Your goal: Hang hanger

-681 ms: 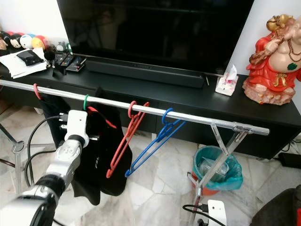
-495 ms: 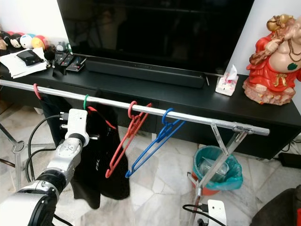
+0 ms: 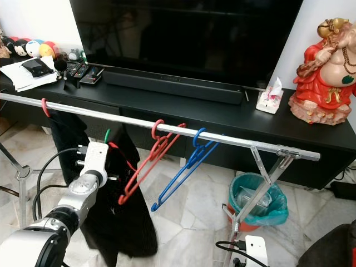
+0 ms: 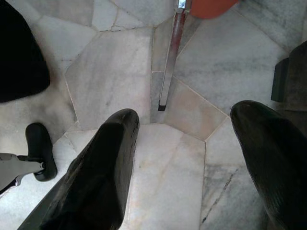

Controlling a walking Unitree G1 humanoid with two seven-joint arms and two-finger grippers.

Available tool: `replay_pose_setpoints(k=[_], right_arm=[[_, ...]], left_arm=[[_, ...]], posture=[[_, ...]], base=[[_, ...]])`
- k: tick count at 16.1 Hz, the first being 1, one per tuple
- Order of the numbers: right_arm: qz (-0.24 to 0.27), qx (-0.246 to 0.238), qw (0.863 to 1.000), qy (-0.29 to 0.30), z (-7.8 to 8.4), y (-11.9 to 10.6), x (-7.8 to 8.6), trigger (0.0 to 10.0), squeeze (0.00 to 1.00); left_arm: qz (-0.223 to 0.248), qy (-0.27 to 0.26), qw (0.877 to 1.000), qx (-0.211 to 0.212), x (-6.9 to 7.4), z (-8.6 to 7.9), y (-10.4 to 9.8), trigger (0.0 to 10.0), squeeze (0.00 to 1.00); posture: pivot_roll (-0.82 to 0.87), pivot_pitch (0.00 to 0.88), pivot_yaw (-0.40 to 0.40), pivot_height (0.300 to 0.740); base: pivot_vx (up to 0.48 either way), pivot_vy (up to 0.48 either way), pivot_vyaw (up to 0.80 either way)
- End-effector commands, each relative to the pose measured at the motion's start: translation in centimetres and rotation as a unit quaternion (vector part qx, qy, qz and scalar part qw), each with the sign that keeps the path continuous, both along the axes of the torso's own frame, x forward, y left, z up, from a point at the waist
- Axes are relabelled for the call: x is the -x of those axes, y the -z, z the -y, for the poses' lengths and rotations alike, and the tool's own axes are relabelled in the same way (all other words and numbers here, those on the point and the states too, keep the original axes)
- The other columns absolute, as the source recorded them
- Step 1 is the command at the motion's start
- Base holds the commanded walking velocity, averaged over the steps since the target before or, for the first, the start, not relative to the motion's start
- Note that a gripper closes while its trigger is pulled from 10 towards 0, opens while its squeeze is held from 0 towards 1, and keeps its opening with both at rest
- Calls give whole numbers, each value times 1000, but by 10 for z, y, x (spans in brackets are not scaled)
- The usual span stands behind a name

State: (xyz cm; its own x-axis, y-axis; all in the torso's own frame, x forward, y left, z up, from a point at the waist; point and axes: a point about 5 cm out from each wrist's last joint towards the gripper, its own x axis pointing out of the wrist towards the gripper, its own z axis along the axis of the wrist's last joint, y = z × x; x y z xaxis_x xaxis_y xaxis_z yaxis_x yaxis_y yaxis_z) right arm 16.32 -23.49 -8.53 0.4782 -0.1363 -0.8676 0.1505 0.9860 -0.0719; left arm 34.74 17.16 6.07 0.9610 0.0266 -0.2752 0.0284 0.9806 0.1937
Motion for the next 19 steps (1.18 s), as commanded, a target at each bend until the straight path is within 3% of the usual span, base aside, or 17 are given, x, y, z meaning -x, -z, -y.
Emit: replay_pose_setpoints(k=[1, 3, 7, 11, 19], right_arm=[[-2, -1, 1000, 0, 0, 0, 0, 10000, 0], [-1, 0, 1000, 1, 1, 0, 0, 10000, 0], [1, -2, 1000, 5, 2, 0, 1, 10000, 0], [0, -2, 1000, 1, 3, 0, 2, 10000, 0], [1, -3, 1000, 1, 2, 0, 2, 10000, 0]], left_arm=[[14, 6, 1000, -10, -1, -1, -3, 10000, 0], [63, 18, 998, -1, 4, -2, -7, 10000, 0], [161, 29, 986, -27, 39, -18, -6, 10000, 0], [187, 28, 982, -21, 57, -17, -8, 10000, 0], [192, 32, 981, -18, 58, -12, -15, 10000, 0]], posture=[[72, 0, -39, 740], [71, 0, -36, 740], [83, 0, -40, 740], [90, 0, -43, 740], [81, 0, -34, 740]], base=[[0, 0, 0], [0, 0, 0], [0, 0, 0], [0, 0, 0], [214, 0, 0]])
